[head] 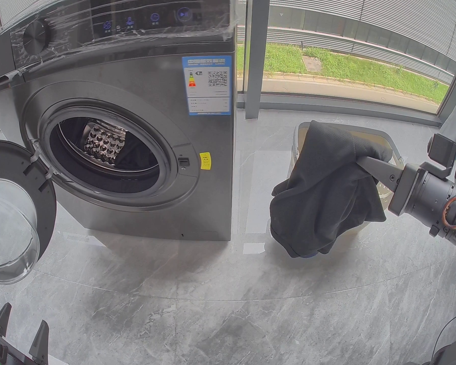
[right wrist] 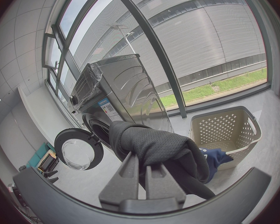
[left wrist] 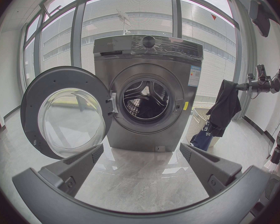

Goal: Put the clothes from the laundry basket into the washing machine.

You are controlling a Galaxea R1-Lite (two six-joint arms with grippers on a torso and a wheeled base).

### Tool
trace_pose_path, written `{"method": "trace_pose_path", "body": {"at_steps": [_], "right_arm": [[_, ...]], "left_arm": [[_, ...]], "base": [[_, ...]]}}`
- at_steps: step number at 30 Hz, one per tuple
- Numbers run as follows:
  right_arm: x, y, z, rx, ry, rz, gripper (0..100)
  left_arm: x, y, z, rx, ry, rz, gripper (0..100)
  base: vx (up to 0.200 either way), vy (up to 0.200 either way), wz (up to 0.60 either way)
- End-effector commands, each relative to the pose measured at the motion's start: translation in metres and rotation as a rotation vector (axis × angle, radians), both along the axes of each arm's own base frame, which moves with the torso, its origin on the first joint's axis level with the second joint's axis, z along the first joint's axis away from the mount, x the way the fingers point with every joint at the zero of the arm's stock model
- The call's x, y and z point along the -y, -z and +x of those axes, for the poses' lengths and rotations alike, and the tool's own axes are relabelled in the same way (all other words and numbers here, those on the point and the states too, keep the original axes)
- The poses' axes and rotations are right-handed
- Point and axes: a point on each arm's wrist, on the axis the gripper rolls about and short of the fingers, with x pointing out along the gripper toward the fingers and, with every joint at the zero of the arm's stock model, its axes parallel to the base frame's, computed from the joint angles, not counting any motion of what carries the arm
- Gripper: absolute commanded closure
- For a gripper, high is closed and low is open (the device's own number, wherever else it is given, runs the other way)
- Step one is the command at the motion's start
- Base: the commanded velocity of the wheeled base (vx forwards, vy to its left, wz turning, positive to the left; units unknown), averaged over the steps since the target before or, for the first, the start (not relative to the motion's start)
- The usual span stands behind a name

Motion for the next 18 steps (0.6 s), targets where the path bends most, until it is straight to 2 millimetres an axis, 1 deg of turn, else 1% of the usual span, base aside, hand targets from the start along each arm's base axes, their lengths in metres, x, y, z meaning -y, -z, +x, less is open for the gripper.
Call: {"method": "trace_pose_path", "body": {"at_steps": [1,7,18], "right_arm": [[-0.0003,-0.0002,-0.0008,0.001,-0.005,0.001,100],[-0.0005,0.0005,-0.0005,-0.001,-0.005,-0.001,100],[-0.0005,0.001,-0.0006,-0.004,-0.005,0.0,100]], "left_arm": [[0.0,0.0051,0.0004,-0.005,0.0,0.0,0],[0.0,0.0051,0.0004,-0.005,0.0,0.0,0],[0.0,0.0051,0.0004,-0.005,0.0,0.0,0]], "base": [[0.0,0.2,0.0],[0.0,0.0,0.0],[-0.2,0.0,0.0]]}}
